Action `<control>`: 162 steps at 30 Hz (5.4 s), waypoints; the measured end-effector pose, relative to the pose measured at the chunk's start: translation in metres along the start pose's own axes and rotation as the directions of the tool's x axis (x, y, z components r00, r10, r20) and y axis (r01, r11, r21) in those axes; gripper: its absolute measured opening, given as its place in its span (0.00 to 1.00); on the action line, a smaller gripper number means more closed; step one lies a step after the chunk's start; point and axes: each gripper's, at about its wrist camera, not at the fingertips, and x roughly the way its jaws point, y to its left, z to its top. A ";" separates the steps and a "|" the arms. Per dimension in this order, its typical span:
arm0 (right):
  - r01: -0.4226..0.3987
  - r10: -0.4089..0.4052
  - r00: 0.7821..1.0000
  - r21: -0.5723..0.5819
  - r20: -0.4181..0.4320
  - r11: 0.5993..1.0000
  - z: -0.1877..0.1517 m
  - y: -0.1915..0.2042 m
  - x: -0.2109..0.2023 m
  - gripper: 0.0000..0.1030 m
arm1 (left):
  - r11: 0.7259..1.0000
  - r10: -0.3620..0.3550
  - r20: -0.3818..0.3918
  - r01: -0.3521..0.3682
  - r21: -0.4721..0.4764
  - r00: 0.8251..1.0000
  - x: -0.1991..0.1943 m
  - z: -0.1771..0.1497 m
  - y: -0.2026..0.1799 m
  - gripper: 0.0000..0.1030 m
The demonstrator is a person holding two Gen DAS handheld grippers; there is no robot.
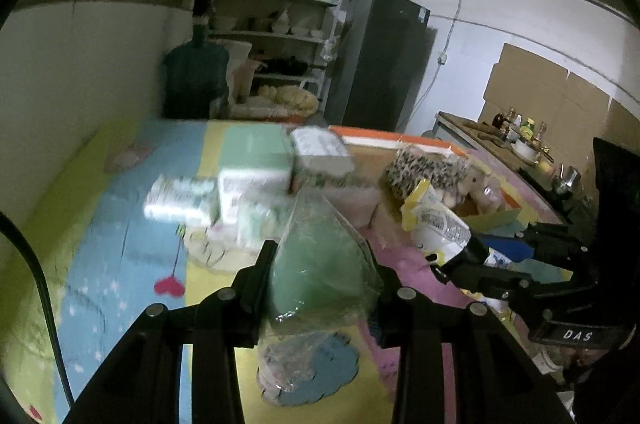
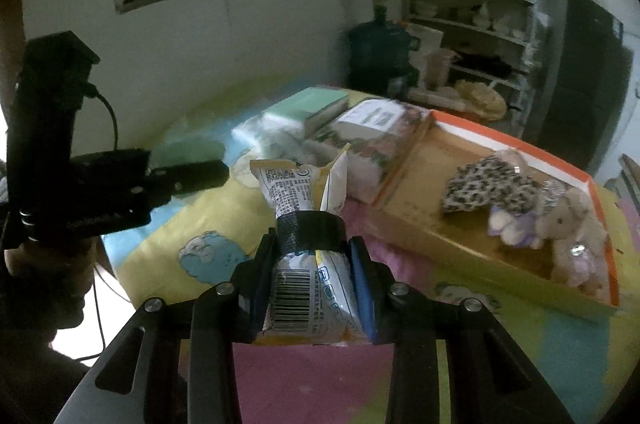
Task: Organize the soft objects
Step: 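Carry the barcoded packet and mint-green bag over the cardboard tray, then lower both items into the tray and open both grippers, then lift both grippers out of the tray and move toward the tissue packs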
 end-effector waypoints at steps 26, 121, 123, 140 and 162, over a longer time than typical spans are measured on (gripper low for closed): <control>0.126 -0.130 0.990 0.072 0.050 0.989 0.009 -0.090 -0.050 0.36 | 0.998 -0.001 0.031 -0.001 0.060 1.000 0.053 0.071 -0.081 0.37; 0.077 -0.052 0.987 0.159 -0.153 0.984 0.052 -0.310 0.054 0.53 | 0.997 0.052 -0.190 -0.041 0.062 0.980 0.262 0.132 -0.150 0.69; 0.076 -0.052 0.989 0.165 -0.141 0.983 0.053 -0.310 0.049 0.54 | 0.997 0.048 -0.176 -0.037 0.065 0.983 0.256 0.133 -0.152 0.75; 0.110 -0.100 0.993 0.163 -0.069 0.981 0.058 -0.277 -0.001 0.58 | 0.996 0.011 -0.093 -0.003 0.087 0.996 0.200 0.137 -0.161 0.80; 0.093 -0.097 0.995 0.170 0.015 0.981 0.064 -0.203 -0.037 0.73 | 0.994 0.036 0.021 -0.038 0.106 0.999 0.120 0.129 -0.139 0.82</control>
